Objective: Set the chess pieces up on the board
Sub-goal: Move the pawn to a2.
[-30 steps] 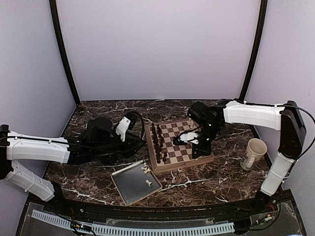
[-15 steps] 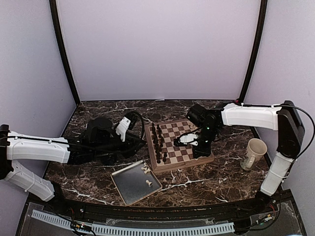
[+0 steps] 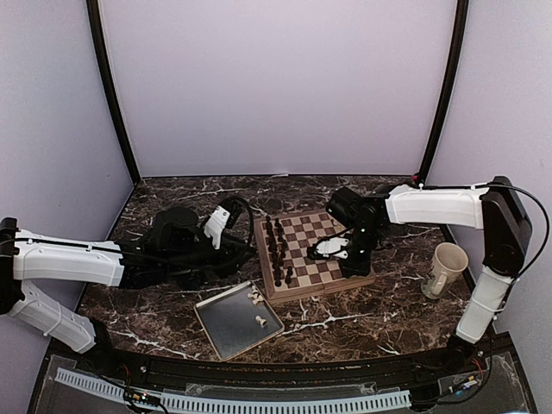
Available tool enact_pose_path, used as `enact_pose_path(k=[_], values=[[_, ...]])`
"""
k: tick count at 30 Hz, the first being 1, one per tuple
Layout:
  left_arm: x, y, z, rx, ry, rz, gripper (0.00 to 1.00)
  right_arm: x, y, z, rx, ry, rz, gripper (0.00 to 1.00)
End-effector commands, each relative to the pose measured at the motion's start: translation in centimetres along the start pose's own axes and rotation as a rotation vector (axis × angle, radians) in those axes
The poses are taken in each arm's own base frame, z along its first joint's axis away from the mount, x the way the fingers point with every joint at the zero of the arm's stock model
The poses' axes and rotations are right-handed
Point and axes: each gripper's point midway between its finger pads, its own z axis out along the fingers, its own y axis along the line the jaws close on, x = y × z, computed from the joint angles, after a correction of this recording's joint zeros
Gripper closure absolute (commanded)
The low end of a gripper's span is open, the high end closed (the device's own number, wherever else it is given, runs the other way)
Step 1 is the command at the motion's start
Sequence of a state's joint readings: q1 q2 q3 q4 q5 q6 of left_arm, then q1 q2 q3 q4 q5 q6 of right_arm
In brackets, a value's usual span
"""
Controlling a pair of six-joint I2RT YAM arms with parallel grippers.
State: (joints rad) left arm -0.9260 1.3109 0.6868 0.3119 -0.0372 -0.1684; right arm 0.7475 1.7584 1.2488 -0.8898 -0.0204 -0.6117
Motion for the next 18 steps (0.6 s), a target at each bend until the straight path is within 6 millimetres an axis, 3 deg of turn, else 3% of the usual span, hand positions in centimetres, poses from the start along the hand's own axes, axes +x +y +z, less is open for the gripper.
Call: enact_pose_path(k=[1, 5, 9, 14, 18], values=[[-1.1, -0.6, 0.0, 0.019, -0.020, 0.009, 0.59, 0.2, -0.7, 0.4, 0.046, 0.020, -0.002, 0.92], [-1.1, -0.6, 0.0, 0.021, -0.018, 0.006, 0.59, -0.4, -0.5, 0.0, 0.026, -0.007, -0.002, 0.92], [-0.7, -0.8, 0.0, 0.028, 0.008, 0.007, 0.59, -2.5, 0.6, -1.9, -0.048, -0.107, -0.009, 0.89], [2.7, -1.5, -0.6, 0.064, 0.164, 0.021, 0.60, -5.7, 3.0, -5.4, -0.184, -0.300, -0.031, 0.86], [5.7, -2.9, -2.0, 0.133, 0.309, 0.063, 0.59, -6.3, 3.2, -6.1, -0.205, -0.354, -0.040, 0.84]])
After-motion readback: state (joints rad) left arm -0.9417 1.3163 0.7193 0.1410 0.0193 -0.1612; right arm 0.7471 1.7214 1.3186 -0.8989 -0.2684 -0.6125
